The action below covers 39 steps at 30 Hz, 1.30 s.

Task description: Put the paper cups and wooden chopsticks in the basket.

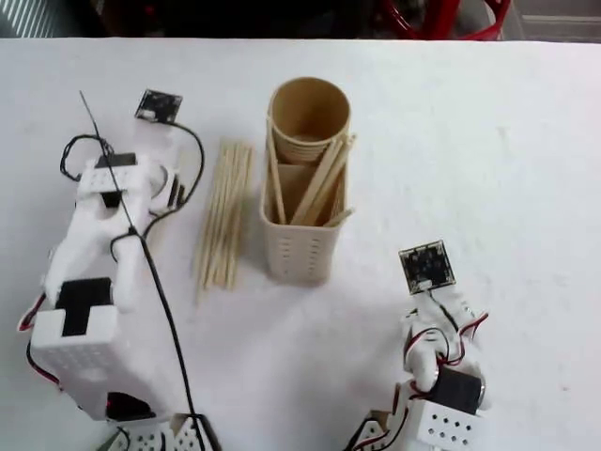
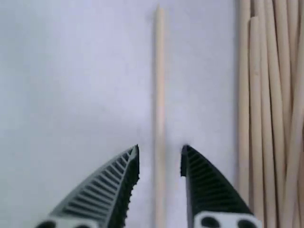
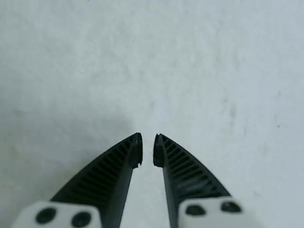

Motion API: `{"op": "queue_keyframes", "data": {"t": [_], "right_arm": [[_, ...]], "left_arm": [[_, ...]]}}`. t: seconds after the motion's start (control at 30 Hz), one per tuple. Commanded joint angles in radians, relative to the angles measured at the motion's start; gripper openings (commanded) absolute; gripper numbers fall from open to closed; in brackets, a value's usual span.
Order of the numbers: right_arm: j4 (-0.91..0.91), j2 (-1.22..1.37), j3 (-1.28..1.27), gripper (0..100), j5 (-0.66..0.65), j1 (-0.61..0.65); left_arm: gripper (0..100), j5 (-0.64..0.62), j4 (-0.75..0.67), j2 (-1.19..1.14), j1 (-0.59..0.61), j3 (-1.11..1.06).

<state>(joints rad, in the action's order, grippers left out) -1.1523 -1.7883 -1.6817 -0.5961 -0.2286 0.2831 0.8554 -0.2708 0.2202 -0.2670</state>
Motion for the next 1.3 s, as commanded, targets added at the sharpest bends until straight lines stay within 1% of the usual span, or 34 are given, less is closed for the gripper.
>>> {"op": "queue_keyframes", "data": {"t": [0.0,0.13,0.27,0.63,0.77,0.87,1.07,1.27], "right_arm": [[-0.004,-0.005,-0.009,5.7,-0.005,-0.004],[-0.004,-0.005,-0.009,5.7,-0.005,-0.004],[-0.004,-0.005,-0.009,5.7,-0.005,-0.004],[-0.004,-0.005,-0.009,5.7,-0.005,-0.004],[-0.004,-0.005,-0.009,5.7,-0.005,-0.004],[-0.004,-0.005,-0.009,5.7,-0.005,-0.004],[-0.004,-0.005,-0.009,5.7,-0.005,-0.004],[-0.004,-0.005,-0.009,5.7,-0.005,-0.004]], "left_arm": [[20,0.009,0.003,0.005,-0.015,0.044],[19,0.009,0.0,-0.004,-0.001,0.041],[16,0.009,0.017,-0.087,0.005,0.103],[15,0.002,0.345,-0.335,0.008,0.463],[2,0.006,0.436,-0.414,0.008,0.583],[3,0.006,0.47,-0.444,0.008,0.628],[2,0.005,0.488,-0.418,0.001,0.635],[2,0.0,0.549,-0.199,-0.027,0.628]]}}
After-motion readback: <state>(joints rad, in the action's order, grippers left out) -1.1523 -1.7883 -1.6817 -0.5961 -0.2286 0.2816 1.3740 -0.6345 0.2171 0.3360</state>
